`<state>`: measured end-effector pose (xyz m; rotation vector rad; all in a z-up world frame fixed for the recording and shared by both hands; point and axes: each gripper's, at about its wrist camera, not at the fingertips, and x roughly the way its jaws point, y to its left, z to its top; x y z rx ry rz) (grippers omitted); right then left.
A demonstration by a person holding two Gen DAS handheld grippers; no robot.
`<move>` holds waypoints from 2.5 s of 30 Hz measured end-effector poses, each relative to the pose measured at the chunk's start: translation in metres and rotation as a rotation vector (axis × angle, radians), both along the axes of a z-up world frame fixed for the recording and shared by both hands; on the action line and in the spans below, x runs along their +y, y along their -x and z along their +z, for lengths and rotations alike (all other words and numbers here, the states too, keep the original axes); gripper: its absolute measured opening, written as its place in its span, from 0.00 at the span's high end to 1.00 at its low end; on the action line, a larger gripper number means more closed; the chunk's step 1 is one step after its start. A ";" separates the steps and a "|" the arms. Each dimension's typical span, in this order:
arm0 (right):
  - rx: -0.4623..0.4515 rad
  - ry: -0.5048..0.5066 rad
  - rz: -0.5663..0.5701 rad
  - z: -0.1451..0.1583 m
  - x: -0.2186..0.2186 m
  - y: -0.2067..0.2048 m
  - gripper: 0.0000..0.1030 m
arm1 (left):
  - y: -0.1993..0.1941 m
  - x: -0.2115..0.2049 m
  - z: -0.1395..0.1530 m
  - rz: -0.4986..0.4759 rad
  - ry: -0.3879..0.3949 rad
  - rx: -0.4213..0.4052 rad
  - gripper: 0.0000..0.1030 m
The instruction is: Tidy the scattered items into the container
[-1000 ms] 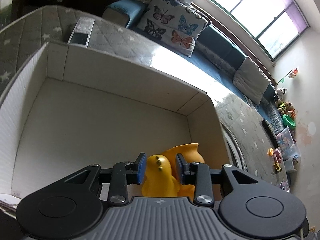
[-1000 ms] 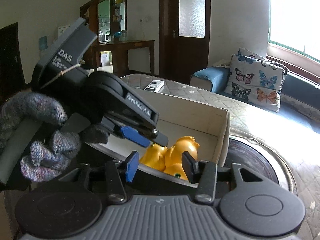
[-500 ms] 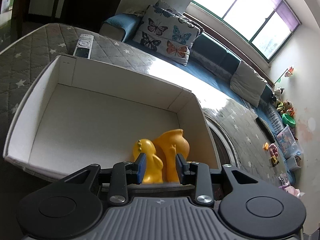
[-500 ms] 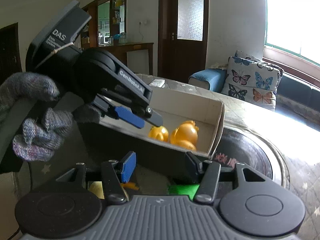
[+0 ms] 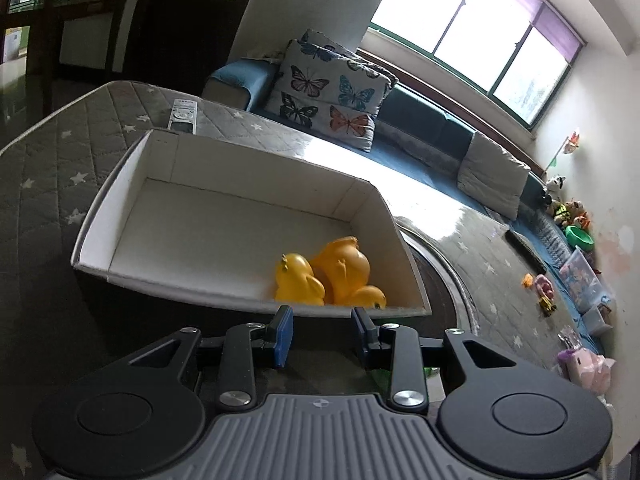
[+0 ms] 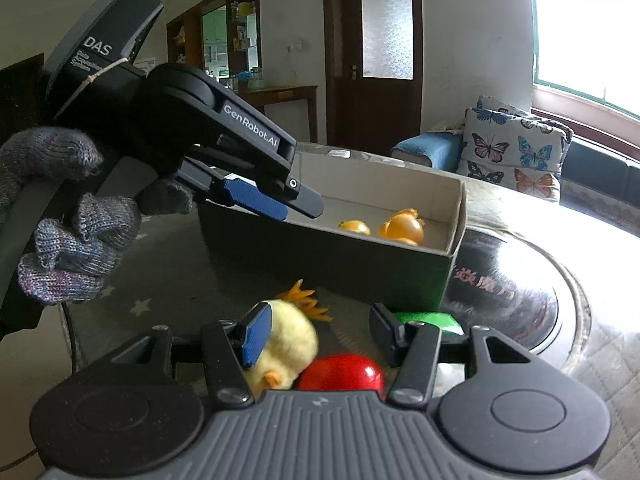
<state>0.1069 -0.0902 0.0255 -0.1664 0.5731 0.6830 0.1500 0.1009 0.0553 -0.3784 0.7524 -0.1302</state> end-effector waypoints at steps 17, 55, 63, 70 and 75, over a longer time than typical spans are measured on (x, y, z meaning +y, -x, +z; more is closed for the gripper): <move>0.029 0.016 0.035 -0.020 0.017 0.024 0.47 | 0.027 -0.002 -0.036 -0.018 0.052 0.090 0.66; 0.052 0.068 0.079 -0.028 0.022 0.041 0.52 | 0.035 -0.010 -0.048 -0.016 0.051 0.118 0.65; 0.061 0.037 0.075 -0.028 0.021 0.046 0.52 | 0.049 -0.006 -0.047 0.050 0.074 0.117 0.65; 0.065 0.031 0.068 -0.029 0.020 0.047 0.54 | 0.048 -0.003 -0.051 0.042 0.097 0.113 0.64; 0.063 0.032 0.069 -0.029 0.021 0.047 0.54 | 0.047 0.000 -0.053 0.041 0.112 0.115 0.63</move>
